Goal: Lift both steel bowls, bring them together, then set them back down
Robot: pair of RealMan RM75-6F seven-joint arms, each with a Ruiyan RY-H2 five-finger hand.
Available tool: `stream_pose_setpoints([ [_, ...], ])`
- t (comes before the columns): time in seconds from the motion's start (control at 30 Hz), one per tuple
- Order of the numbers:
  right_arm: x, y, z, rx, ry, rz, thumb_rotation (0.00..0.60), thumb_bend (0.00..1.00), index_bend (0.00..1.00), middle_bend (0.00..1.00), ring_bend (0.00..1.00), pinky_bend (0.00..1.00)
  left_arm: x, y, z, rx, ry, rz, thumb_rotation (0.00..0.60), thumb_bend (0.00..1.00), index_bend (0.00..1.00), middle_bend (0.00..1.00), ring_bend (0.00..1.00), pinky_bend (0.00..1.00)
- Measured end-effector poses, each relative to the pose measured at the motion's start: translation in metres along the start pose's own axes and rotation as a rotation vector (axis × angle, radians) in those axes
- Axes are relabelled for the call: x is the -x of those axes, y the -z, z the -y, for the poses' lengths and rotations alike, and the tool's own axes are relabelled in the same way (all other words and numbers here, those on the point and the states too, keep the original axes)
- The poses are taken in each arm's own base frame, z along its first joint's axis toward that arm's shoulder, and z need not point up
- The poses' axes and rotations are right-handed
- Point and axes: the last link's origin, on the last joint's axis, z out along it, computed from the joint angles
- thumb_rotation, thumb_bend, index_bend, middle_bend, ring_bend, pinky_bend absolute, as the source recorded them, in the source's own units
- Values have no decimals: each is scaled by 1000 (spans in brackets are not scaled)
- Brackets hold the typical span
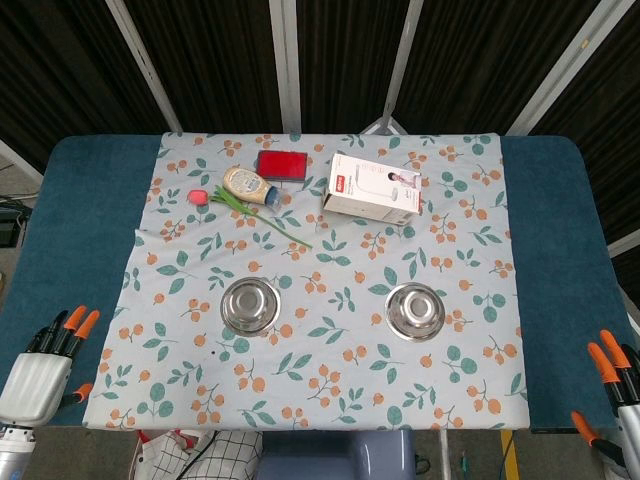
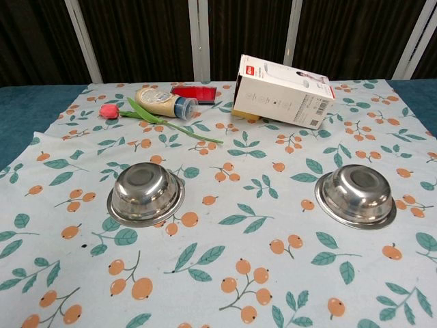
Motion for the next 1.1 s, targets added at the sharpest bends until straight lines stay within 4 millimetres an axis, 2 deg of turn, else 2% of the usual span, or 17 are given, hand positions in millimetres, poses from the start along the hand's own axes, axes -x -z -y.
stream_pose_setpoints([
  [0.2, 2, 0, 1, -2, 5, 8, 600, 270, 0, 0, 0, 87, 2, -1, -4, 5, 1, 5, 600, 100, 0, 0, 0, 184],
  [0.33, 5, -3, 2, -4, 11, 23, 600, 271, 0, 0, 0, 87, 5, -12, -13, 26, 7, 6, 600, 99, 0, 0, 0, 185],
  [0.53, 10, -10, 2, -1, 13, 45, 600, 270, 0, 0, 0, 87, 6, -45, -42, 90, -7, 0, 600, 100, 0, 0, 0, 184],
  [0.7, 12, -18, 0, 13, 7, 56, 600, 271, 0, 0, 0, 87, 7, -79, -75, 138, -31, 33, 600, 100, 0, 0, 0, 184],
  [1.1, 17, -39, -16, 102, 1, 92, 600, 271, 0, 0, 0, 87, -1, -154, -144, 204, -43, 146, 600, 112, 0, 1, 0, 184],
])
